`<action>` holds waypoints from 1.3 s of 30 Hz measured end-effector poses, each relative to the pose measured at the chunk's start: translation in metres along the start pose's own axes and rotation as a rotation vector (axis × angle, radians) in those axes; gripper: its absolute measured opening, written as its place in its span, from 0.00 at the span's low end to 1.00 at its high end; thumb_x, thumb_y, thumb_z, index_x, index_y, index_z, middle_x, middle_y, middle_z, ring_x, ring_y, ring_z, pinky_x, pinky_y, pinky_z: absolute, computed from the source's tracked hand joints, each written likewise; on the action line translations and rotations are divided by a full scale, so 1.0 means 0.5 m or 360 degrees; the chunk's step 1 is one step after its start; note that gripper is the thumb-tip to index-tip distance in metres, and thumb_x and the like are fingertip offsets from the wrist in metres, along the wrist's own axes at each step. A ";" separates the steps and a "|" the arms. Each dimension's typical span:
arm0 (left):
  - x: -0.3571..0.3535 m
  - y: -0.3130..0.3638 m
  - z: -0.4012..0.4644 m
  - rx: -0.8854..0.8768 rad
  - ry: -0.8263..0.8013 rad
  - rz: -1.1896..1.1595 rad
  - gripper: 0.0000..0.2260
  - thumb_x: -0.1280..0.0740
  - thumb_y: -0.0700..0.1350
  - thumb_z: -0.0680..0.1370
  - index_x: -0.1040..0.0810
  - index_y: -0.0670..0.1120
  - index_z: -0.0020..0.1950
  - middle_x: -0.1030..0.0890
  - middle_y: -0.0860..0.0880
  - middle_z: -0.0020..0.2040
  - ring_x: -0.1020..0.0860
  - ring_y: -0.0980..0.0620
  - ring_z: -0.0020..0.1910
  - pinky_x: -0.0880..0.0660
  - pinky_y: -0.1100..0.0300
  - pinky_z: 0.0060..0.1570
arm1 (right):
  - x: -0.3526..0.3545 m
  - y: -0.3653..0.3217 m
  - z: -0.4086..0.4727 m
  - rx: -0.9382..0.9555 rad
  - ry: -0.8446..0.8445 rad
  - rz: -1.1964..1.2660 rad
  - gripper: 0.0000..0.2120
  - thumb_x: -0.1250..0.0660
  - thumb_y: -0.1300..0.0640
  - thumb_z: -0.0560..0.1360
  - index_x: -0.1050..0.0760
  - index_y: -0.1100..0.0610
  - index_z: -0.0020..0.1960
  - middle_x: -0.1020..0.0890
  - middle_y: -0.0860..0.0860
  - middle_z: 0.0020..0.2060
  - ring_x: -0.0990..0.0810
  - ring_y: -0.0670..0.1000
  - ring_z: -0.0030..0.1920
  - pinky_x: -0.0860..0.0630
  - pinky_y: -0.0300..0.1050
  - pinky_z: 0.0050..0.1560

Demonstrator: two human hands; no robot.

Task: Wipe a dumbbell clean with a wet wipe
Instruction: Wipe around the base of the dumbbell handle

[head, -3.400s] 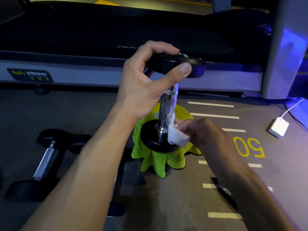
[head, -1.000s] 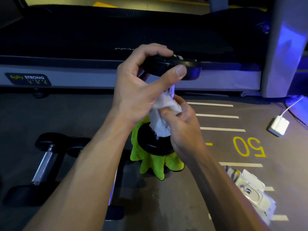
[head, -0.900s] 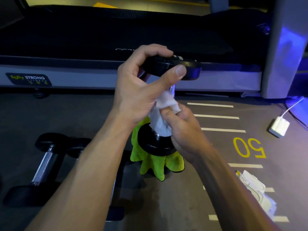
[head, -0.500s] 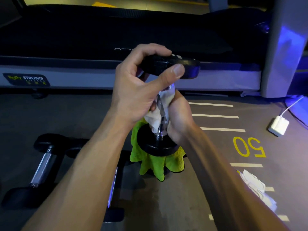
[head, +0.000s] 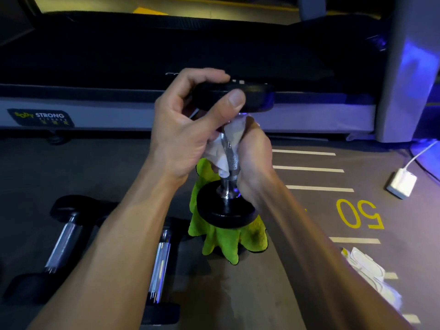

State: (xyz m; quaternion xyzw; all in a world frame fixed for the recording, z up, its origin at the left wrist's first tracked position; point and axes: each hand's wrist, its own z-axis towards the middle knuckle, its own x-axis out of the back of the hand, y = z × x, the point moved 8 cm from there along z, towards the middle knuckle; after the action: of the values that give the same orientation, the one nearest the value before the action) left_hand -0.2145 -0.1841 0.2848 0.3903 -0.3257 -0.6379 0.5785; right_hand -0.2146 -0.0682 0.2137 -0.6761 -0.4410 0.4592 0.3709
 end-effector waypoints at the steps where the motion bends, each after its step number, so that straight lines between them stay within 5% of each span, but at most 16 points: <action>1: 0.001 0.000 0.001 -0.0005 -0.0010 0.0002 0.11 0.25 0.48 0.75 0.20 0.49 0.56 0.18 0.52 0.56 0.19 0.58 0.55 0.21 0.60 0.54 | -0.001 -0.006 -0.005 0.0129 -0.0013 -0.0044 0.26 0.44 0.53 0.85 0.20 0.55 0.32 0.22 0.54 0.27 0.24 0.53 0.27 0.28 0.39 0.27; 4: 0.004 -0.001 0.004 -0.0022 -0.0027 0.0025 0.11 0.25 0.48 0.76 0.20 0.49 0.56 0.18 0.51 0.57 0.19 0.57 0.56 0.23 0.58 0.57 | 0.009 -0.017 -0.040 0.0609 0.0071 -0.0057 0.19 0.43 0.60 0.86 0.19 0.52 0.42 0.16 0.42 0.33 0.19 0.41 0.37 0.23 0.36 0.40; 6: 0.006 -0.003 0.003 -0.0019 -0.0026 0.0038 0.11 0.26 0.49 0.76 0.20 0.49 0.56 0.19 0.52 0.57 0.20 0.58 0.57 0.24 0.59 0.58 | 0.012 -0.017 -0.044 0.0612 0.0120 -0.0080 0.20 0.42 0.60 0.85 0.21 0.51 0.38 0.19 0.37 0.30 0.22 0.36 0.35 0.26 0.31 0.40; 9: 0.007 -0.003 0.000 -0.0015 -0.0054 0.0014 0.11 0.26 0.48 0.75 0.20 0.49 0.56 0.19 0.53 0.58 0.19 0.59 0.58 0.24 0.59 0.57 | 0.002 -0.018 -0.002 0.0291 0.0080 -0.0068 0.19 0.36 0.52 0.81 0.22 0.55 0.33 0.19 0.46 0.27 0.20 0.51 0.36 0.25 0.50 0.39; 11: 0.009 -0.004 0.001 -0.0008 -0.0068 -0.0016 0.11 0.26 0.48 0.76 0.20 0.49 0.56 0.19 0.51 0.60 0.20 0.58 0.59 0.23 0.58 0.58 | -0.020 -0.011 0.007 0.0092 -0.0035 0.0021 0.13 0.31 0.47 0.68 0.21 0.58 0.36 0.21 0.60 0.33 0.26 0.61 0.37 0.34 0.59 0.38; 14: 0.013 -0.002 0.006 -0.0008 -0.0086 -0.0007 0.10 0.27 0.47 0.77 0.20 0.49 0.57 0.19 0.49 0.60 0.20 0.59 0.59 0.26 0.63 0.59 | -0.014 -0.022 -0.017 0.0166 0.0062 0.0094 0.14 0.34 0.48 0.74 0.25 0.59 0.39 0.23 0.59 0.32 0.26 0.58 0.35 0.30 0.57 0.37; 16: 0.011 0.000 0.005 -0.0016 -0.0110 0.0042 0.10 0.27 0.48 0.77 0.20 0.49 0.57 0.19 0.50 0.60 0.21 0.59 0.59 0.26 0.64 0.59 | 0.010 -0.034 -0.024 0.0382 0.0160 0.0205 0.14 0.40 0.57 0.82 0.23 0.57 0.39 0.18 0.49 0.31 0.20 0.48 0.35 0.23 0.43 0.39; 18: 0.007 0.002 0.000 -0.0023 -0.0138 0.0048 0.10 0.27 0.48 0.77 0.21 0.49 0.57 0.20 0.51 0.60 0.21 0.59 0.59 0.26 0.63 0.60 | 0.022 -0.046 -0.034 0.0484 0.0238 0.0112 0.17 0.42 0.63 0.83 0.25 0.57 0.36 0.21 0.45 0.27 0.24 0.41 0.27 0.28 0.33 0.32; 20: 0.011 0.003 -0.001 -0.0041 -0.0131 0.0040 0.09 0.27 0.47 0.77 0.21 0.49 0.56 0.20 0.50 0.60 0.21 0.59 0.60 0.26 0.63 0.60 | 0.016 -0.046 -0.026 0.0421 0.0244 0.0066 0.21 0.43 0.62 0.83 0.27 0.58 0.32 0.23 0.47 0.23 0.26 0.45 0.26 0.29 0.38 0.31; 23: 0.020 0.003 -0.004 -0.0028 -0.0143 -0.0028 0.09 0.27 0.47 0.76 0.20 0.50 0.56 0.20 0.48 0.62 0.21 0.56 0.61 0.25 0.59 0.62 | -0.017 -0.031 0.010 0.0092 -0.0103 0.0200 0.13 0.39 0.53 0.80 0.24 0.61 0.43 0.21 0.59 0.34 0.23 0.57 0.34 0.27 0.44 0.32; 25: 0.017 0.006 -0.008 -0.0036 -0.0204 -0.0055 0.11 0.26 0.46 0.75 0.21 0.49 0.56 0.20 0.47 0.64 0.21 0.54 0.64 0.24 0.54 0.65 | -0.052 -0.016 0.018 -0.0194 -0.0574 0.0334 0.12 0.34 0.49 0.72 0.21 0.56 0.47 0.22 0.54 0.41 0.25 0.53 0.39 0.31 0.44 0.36; 28: 0.007 0.014 -0.011 -0.0063 -0.0235 -0.0028 0.11 0.27 0.46 0.75 0.21 0.47 0.56 0.20 0.47 0.63 0.21 0.54 0.64 0.25 0.55 0.65 | -0.056 -0.005 0.019 -0.0357 -0.0764 0.0536 0.17 0.34 0.47 0.72 0.19 0.57 0.54 0.23 0.52 0.49 0.26 0.52 0.46 0.29 0.44 0.38; 31: 0.008 0.012 -0.009 -0.0058 -0.0165 0.0005 0.11 0.27 0.47 0.75 0.21 0.49 0.56 0.20 0.48 0.62 0.20 0.56 0.62 0.26 0.60 0.63 | -0.014 -0.007 0.013 -0.0009 -0.0294 0.0494 0.13 0.37 0.56 0.82 0.22 0.62 0.60 0.17 0.53 0.46 0.19 0.53 0.47 0.23 0.47 0.47; 33: 0.010 0.014 -0.010 -0.0087 -0.0110 0.0049 0.11 0.27 0.47 0.76 0.21 0.48 0.56 0.20 0.49 0.60 0.20 0.57 0.61 0.26 0.61 0.62 | 0.004 -0.028 -0.024 0.0474 0.0080 0.0393 0.09 0.41 0.62 0.84 0.22 0.61 0.56 0.16 0.50 0.38 0.18 0.46 0.41 0.21 0.40 0.44; 36: 0.004 0.018 -0.015 -0.0118 -0.0089 0.0097 0.11 0.26 0.48 0.76 0.22 0.48 0.56 0.20 0.48 0.60 0.20 0.55 0.61 0.24 0.58 0.63 | -0.046 -0.047 -0.087 0.1209 0.0082 -0.0284 0.10 0.41 0.63 0.81 0.25 0.60 0.60 0.17 0.53 0.51 0.17 0.49 0.54 0.20 0.51 0.58; 39: 0.002 0.021 -0.013 -0.0104 -0.0127 0.0124 0.11 0.26 0.48 0.76 0.21 0.49 0.56 0.20 0.49 0.61 0.19 0.56 0.61 0.24 0.60 0.61 | -0.023 -0.040 -0.060 0.1199 0.0174 -0.0708 0.12 0.37 0.60 0.77 0.27 0.58 0.60 0.16 0.52 0.49 0.16 0.51 0.50 0.21 0.56 0.51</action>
State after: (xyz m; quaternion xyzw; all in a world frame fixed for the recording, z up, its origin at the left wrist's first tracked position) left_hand -0.2036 -0.1864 0.2908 0.3325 -0.3423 -0.6402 0.6020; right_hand -0.1935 -0.0752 0.2441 -0.4055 -0.3574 0.4604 0.7042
